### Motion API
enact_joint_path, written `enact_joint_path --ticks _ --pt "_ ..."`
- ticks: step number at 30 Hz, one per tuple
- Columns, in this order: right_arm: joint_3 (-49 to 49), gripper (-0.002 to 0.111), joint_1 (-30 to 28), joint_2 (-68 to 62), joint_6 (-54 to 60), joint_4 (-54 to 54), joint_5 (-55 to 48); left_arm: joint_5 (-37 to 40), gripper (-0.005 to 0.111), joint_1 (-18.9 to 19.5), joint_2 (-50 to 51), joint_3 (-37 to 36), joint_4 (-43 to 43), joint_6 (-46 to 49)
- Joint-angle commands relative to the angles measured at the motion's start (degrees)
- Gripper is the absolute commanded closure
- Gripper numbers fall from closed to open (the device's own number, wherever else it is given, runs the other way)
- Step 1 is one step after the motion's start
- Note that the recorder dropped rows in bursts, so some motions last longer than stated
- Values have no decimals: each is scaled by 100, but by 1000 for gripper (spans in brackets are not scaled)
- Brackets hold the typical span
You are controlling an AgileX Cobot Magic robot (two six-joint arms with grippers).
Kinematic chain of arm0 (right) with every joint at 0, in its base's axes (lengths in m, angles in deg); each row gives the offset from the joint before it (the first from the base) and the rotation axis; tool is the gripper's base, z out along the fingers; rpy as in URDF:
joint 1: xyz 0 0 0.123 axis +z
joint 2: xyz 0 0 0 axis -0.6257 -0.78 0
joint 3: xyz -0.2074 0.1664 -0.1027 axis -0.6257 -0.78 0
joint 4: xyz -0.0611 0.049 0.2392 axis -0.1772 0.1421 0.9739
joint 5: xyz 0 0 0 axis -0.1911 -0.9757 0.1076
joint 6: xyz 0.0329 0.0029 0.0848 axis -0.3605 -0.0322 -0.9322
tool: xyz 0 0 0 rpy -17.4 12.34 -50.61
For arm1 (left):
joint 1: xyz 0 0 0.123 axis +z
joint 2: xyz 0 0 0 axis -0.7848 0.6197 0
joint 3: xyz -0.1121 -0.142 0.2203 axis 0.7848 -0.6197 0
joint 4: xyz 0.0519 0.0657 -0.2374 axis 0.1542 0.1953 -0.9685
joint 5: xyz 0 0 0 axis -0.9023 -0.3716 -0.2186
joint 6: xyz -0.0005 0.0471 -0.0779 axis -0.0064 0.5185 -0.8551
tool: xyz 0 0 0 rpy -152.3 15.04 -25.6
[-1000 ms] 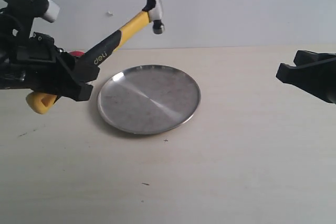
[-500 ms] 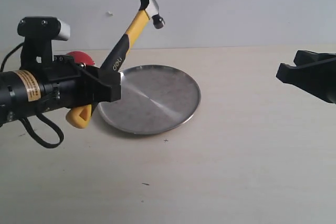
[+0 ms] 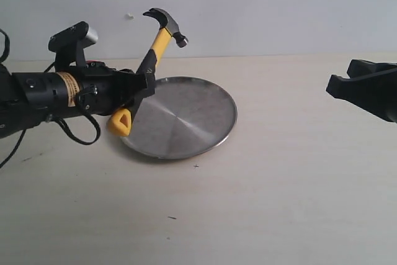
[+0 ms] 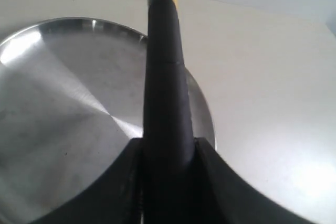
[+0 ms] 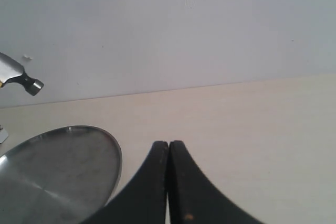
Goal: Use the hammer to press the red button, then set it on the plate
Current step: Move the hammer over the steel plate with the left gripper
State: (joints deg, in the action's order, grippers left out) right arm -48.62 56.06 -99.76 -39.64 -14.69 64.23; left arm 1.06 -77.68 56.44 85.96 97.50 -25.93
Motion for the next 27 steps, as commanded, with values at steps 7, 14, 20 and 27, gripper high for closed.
enact_joint_path --ticks 7,14,20,27 --pt "-20 108 1 16 4 -19 44 -2929 107 840 1005 982 2035 -2923" --pt "-20 108 1 16 4 -47 44 -2732 107 942 1640 1162 1956 -2996" --pt "-20 108 1 16 4 -47 44 -2755 107 942 2048 1336 1842 -2935" --pt "-20 108 1 16 4 -23 44 -2766 107 942 2277 1350 1660 -2898"
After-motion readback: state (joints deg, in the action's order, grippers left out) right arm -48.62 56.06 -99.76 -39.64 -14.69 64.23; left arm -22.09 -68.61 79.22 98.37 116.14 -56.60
